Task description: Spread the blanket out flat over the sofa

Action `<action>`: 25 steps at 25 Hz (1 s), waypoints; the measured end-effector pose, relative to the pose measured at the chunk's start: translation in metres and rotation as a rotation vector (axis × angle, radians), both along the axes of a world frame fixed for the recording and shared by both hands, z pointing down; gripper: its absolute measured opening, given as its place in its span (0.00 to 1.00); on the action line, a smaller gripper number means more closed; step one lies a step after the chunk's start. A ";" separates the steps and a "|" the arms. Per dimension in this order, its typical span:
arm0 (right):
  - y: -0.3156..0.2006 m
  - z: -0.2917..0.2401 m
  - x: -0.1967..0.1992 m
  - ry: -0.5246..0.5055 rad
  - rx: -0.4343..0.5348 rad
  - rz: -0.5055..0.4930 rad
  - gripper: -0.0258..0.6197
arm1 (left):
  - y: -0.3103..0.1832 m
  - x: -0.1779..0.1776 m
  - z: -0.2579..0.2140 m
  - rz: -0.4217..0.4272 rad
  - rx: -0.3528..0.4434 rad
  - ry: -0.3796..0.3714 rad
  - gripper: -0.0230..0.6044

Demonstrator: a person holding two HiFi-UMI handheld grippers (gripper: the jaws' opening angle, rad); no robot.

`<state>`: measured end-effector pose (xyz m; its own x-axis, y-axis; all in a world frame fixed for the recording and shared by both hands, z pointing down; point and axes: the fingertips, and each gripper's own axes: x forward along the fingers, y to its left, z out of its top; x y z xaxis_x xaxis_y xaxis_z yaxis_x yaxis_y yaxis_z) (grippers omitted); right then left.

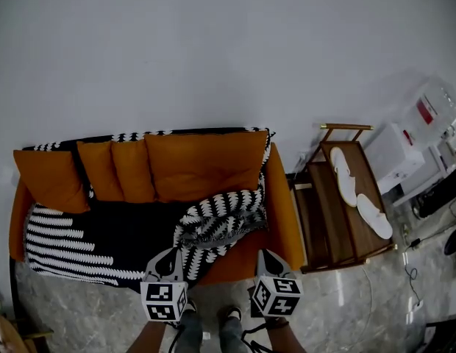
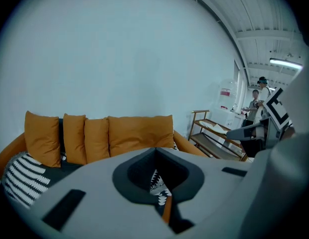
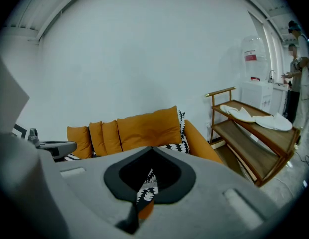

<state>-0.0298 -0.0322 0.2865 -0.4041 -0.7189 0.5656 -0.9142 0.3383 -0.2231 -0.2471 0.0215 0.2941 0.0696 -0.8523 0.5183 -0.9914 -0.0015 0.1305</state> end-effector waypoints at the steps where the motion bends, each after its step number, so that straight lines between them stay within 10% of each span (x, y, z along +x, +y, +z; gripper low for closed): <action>1: -0.002 0.006 -0.001 -0.003 -0.006 0.002 0.05 | -0.001 -0.001 0.007 -0.002 -0.010 -0.001 0.04; 25: -0.028 0.202 -0.016 0.009 -0.104 0.007 0.05 | -0.032 0.003 0.208 -0.005 -0.146 0.036 0.04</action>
<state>-0.0456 -0.0599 0.4882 -0.3940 -0.6588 0.6409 -0.9185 0.3071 -0.2490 -0.2436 -0.0101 0.5021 0.0858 -0.7684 0.6342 -0.9861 0.0254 0.1642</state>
